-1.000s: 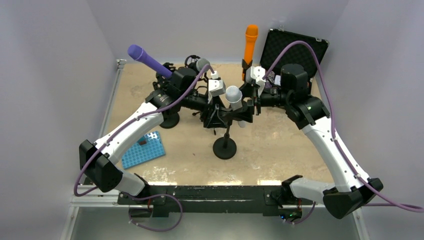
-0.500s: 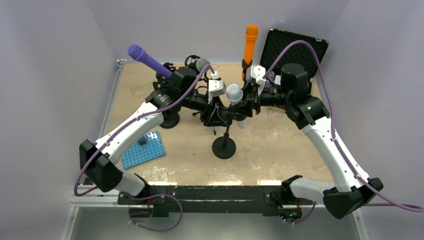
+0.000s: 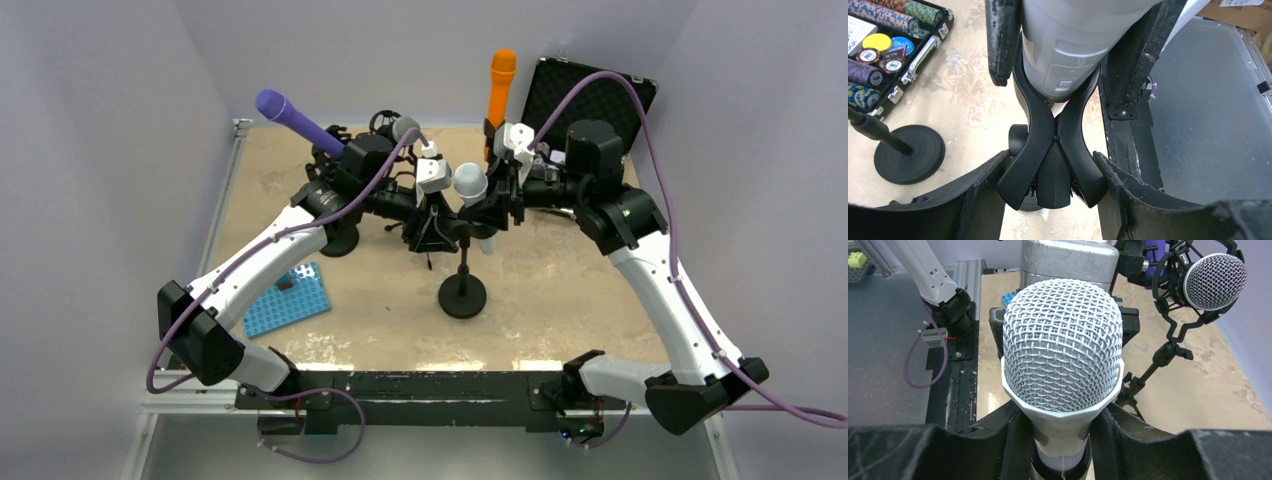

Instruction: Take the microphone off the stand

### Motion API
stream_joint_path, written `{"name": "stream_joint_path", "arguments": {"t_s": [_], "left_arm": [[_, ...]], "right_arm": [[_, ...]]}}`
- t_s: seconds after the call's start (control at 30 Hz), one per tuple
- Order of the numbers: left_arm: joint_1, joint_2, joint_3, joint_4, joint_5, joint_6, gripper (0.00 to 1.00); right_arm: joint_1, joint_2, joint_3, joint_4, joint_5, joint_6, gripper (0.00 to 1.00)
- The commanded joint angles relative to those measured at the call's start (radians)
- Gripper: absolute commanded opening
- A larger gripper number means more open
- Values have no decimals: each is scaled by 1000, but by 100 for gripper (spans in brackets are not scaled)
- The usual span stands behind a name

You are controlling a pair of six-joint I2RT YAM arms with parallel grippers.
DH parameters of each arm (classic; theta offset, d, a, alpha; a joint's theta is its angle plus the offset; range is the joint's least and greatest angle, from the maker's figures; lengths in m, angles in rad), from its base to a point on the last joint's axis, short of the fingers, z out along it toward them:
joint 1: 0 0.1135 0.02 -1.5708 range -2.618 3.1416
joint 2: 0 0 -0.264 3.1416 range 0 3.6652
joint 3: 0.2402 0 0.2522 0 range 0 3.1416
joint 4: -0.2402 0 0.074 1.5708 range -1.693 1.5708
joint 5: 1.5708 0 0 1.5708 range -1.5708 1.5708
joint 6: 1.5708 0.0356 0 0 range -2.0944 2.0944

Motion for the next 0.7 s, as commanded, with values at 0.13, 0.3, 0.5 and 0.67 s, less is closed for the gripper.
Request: {"name": "stream_joint_path", "arguments": {"t_s": [0.13, 0.3, 0.5, 0.67], "left_arm": [[-1, -21, -21, 4, -22, 10, 0], [-2, -7, -12, 33, -17, 10, 35], [-1, 36, -7, 123, -34, -74, 68], [-1, 34, -21, 122, -12, -52, 99]], "right_arm": [[5, -36, 58, 86, -17, 12, 0], [6, -45, -47, 83, -31, -29, 0], [5, -48, -73, 100, -41, -23, 0], [6, -46, -58, 102, -28, -26, 0]]}}
